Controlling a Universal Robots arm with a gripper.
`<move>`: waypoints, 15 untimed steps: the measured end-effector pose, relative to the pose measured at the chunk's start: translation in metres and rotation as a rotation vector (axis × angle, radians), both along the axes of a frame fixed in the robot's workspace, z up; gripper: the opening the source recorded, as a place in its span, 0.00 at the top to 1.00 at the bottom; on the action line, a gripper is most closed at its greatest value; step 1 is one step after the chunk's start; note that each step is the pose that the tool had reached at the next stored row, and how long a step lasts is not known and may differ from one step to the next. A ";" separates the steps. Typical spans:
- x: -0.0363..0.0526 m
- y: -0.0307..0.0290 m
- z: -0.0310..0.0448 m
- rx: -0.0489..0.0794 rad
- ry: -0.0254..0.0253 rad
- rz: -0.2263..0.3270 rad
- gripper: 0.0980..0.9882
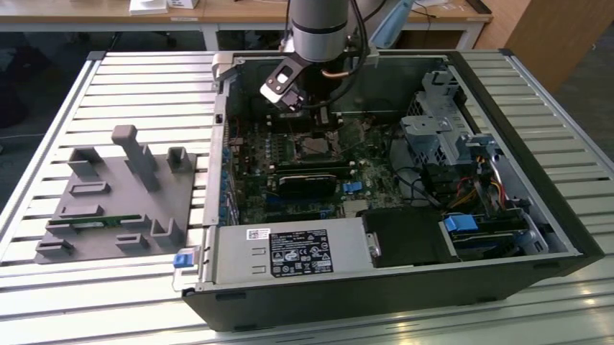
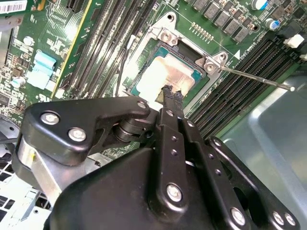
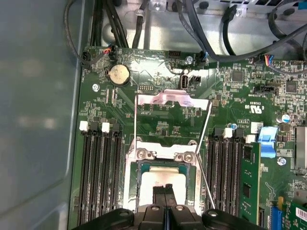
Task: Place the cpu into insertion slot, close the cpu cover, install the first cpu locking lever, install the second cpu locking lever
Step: 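Close the cpu cover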
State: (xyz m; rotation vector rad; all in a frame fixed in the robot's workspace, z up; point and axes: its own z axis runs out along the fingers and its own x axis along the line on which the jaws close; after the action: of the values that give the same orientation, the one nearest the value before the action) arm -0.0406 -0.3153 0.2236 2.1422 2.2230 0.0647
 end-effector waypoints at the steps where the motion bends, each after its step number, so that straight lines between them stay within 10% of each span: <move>1: 0.0000 0.0000 0.0000 0.000 -0.0001 0.000 0.97; 15: 0.0000 0.0000 0.0050 0.000 0.0000 0.000 0.97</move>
State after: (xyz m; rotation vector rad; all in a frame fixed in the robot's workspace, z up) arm -0.0406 -0.3153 0.2287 2.1423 2.2230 0.0645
